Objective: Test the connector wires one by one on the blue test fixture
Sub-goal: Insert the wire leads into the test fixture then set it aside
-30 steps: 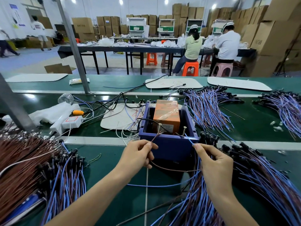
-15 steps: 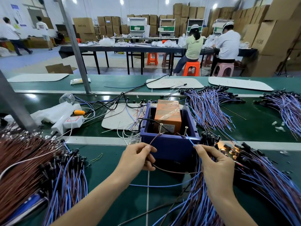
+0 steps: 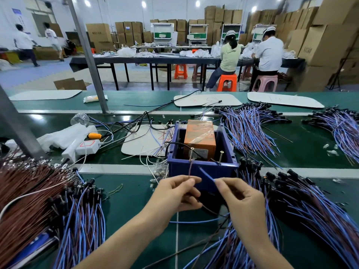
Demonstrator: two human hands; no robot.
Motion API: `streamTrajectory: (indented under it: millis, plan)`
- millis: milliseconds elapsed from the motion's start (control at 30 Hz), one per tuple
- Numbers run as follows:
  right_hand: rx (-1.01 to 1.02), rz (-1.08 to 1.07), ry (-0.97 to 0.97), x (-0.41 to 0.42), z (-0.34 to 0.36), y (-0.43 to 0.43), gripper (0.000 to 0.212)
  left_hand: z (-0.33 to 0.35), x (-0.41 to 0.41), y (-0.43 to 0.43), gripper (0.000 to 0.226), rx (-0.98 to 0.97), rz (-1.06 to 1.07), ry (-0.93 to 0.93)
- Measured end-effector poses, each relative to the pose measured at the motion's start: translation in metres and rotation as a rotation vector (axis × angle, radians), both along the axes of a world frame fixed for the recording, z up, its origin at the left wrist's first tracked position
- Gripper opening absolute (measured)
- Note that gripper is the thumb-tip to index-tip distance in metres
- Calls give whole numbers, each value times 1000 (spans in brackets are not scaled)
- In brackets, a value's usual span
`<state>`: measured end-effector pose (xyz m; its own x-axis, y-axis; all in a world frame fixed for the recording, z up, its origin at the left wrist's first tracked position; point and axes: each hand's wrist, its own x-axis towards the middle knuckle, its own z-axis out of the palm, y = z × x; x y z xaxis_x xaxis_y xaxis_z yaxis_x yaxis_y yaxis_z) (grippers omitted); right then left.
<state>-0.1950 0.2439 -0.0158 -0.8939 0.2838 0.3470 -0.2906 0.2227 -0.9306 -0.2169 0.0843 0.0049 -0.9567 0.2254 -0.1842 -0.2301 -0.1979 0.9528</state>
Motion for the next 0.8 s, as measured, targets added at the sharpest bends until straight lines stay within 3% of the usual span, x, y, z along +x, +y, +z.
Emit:
streamTrajectory:
  millis: [167, 233, 333, 400, 567, 633, 700, 800]
  plan:
    - [293, 92, 109, 16, -3, -7, 16, 10, 18, 7, 14, 111, -46, 108]
    - [572, 28, 194, 19, -8, 3, 24, 14, 24, -1, 18, 138, -6, 189]
    - [843, -24, 194, 22, -19, 17, 14, 9, 35, -15, 18, 122, 29, 312]
    - [863, -66, 124, 22, -23, 30, 17, 1, 45, -24, 12, 16, 20, 426]
    - [830, -88, -92, 21, -27, 62, 24, -35, 80, -46, 14, -514, -133, 824]
    - [801, -51, -168, 24, -32, 66, 30, -54, 98, -54, 16, -629, -221, 757]
    - [746, -62, -194, 28, -38, 65, 43, -68, 111, -53, 20, -614, -255, 501]
    - [579, -199, -104, 30, -37, 61, 34, -69, 116, -60, 48, -772, -206, 524]
